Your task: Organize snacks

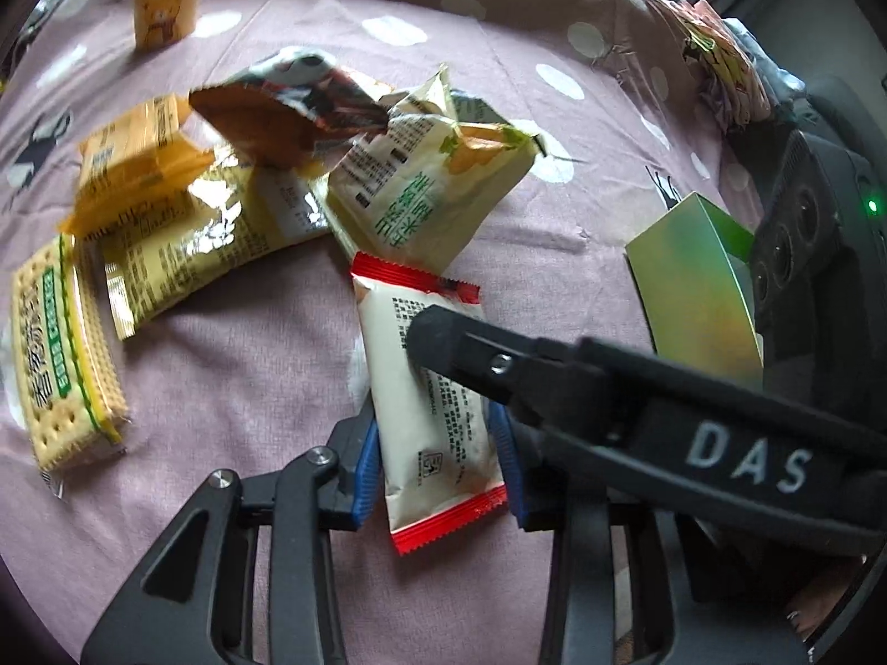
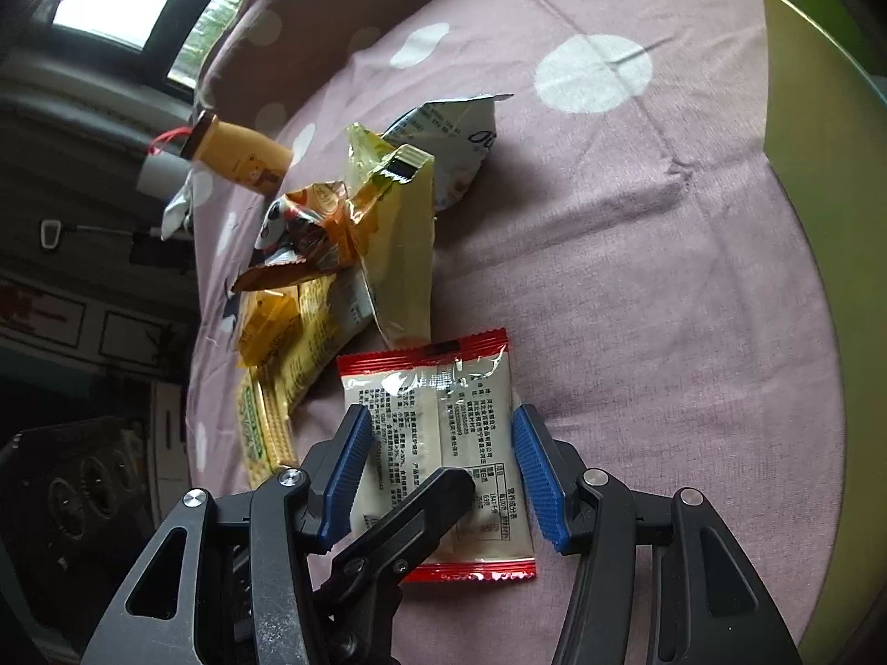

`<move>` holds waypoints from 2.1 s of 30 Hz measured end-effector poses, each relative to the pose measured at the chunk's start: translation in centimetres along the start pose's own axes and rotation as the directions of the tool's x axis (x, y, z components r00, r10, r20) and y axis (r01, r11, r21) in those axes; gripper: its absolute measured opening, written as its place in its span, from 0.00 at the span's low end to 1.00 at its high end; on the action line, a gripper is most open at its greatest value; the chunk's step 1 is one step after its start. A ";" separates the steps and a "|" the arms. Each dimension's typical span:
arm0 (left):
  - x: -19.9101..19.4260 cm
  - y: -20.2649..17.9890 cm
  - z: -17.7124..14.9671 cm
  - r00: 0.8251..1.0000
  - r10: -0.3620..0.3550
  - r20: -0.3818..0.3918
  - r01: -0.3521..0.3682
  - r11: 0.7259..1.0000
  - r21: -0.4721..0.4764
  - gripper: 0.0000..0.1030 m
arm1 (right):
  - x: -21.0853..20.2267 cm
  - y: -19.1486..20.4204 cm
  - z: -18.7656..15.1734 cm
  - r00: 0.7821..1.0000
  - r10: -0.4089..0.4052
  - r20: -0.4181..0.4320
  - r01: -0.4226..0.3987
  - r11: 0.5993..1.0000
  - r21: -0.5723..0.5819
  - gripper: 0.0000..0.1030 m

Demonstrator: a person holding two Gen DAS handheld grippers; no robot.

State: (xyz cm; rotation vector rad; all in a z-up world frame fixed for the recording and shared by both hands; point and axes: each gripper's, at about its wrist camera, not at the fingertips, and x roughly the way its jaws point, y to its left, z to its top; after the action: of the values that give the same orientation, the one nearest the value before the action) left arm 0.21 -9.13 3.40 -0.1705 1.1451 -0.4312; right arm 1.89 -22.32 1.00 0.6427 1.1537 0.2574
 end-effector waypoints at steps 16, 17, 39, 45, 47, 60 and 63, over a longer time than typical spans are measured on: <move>-4.7 -6.1 -0.4 0.972 -0.115 0.205 0.072 0.976 0.203 0.31 | -9.0 0.2 -1.4 0.966 0.059 0.253 -0.051 0.998 -0.036 0.55; -4.9 -6.6 -0.4 0.969 -0.124 0.214 0.077 0.973 0.216 0.31 | -9.6 0.2 -1.5 0.961 0.059 0.271 -0.050 0.998 -0.037 0.55; -5.3 -14.9 -1.3 0.925 -0.308 0.224 0.205 0.898 0.390 0.30 | -18.7 -3.7 -3.4 0.855 -0.071 0.514 0.042 0.997 0.067 0.55; -4.3 -17.1 -1.4 0.919 -0.353 0.178 0.251 0.868 0.428 0.30 | -20.3 -5.7 -3.8 0.830 -0.119 0.544 0.062 0.991 0.122 0.55; -3.8 -17.9 -1.3 0.917 -0.367 0.158 0.266 0.855 0.445 0.30 | -20.8 -6.4 -3.8 0.822 -0.139 0.553 0.069 0.987 0.145 0.55; 0.4 -20.4 -1.1 0.907 -0.421 0.002 0.384 0.831 0.403 0.28 | -20.9 -10.3 -3.4 0.828 -0.247 0.502 0.114 0.953 0.281 0.55; 1.1 -20.4 -1.3 0.907 -0.421 -0.022 0.395 0.832 0.390 0.29 | -20.4 -10.8 -3.2 0.835 -0.265 0.482 0.129 0.946 0.297 0.55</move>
State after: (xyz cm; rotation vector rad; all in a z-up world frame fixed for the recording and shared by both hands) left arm -5.61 -27.97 9.03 -0.0806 0.9333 -1.0197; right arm -10.61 -40.13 9.39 0.7527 0.7217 -0.2432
